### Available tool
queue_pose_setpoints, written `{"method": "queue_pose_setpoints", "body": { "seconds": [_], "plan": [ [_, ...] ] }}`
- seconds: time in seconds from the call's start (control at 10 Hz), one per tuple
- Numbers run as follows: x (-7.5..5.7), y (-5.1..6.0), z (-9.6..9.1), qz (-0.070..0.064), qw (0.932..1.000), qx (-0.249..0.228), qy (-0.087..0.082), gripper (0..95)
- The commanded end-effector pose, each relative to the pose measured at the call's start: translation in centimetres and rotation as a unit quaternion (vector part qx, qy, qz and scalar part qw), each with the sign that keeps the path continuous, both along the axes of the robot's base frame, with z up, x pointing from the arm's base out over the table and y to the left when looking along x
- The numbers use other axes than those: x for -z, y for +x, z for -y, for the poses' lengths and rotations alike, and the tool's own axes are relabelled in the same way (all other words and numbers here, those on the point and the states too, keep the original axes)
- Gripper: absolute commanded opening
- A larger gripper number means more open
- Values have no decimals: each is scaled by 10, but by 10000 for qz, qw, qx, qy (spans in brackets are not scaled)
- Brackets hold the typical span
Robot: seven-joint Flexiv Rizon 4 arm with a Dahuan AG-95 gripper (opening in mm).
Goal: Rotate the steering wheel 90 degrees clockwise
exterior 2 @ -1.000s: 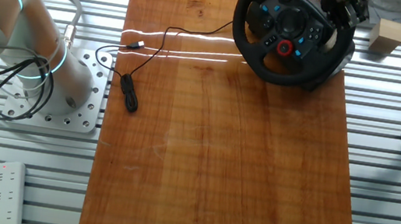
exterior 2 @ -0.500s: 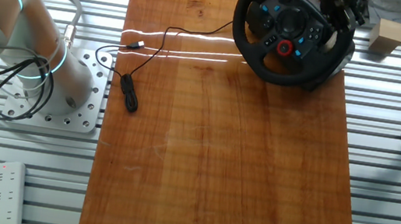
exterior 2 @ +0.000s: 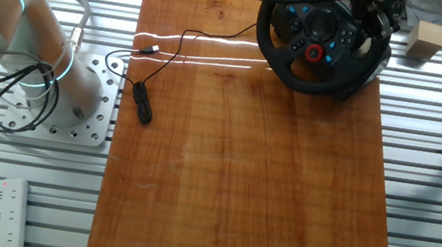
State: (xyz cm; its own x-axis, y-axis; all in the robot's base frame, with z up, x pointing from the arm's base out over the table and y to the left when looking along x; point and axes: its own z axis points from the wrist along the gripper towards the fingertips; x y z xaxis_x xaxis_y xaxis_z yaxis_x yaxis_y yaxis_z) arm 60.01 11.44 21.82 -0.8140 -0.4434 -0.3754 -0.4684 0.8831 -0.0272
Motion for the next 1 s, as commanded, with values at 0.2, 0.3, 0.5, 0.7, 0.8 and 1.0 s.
{"method": "queue_pose_setpoints", "body": {
  "seconds": [0.2, 0.3, 0.5, 0.7, 0.8, 1.0],
  "plan": [
    [2, 1, 0, 5, 10000, 8, 10, 0],
    [4, 0, 0, 8, 10000, 12, 18, 0],
    [7, 0, 0, 25, 10000, 10, 32, 0],
    [8, 1, -1, 28, 10000, 10, 37, 0],
    [9, 1, -1, 28, 10000, 12, 37, 0],
    [12, 3, -5, 25, 10000, 19, 32, 0]
  ]
}}
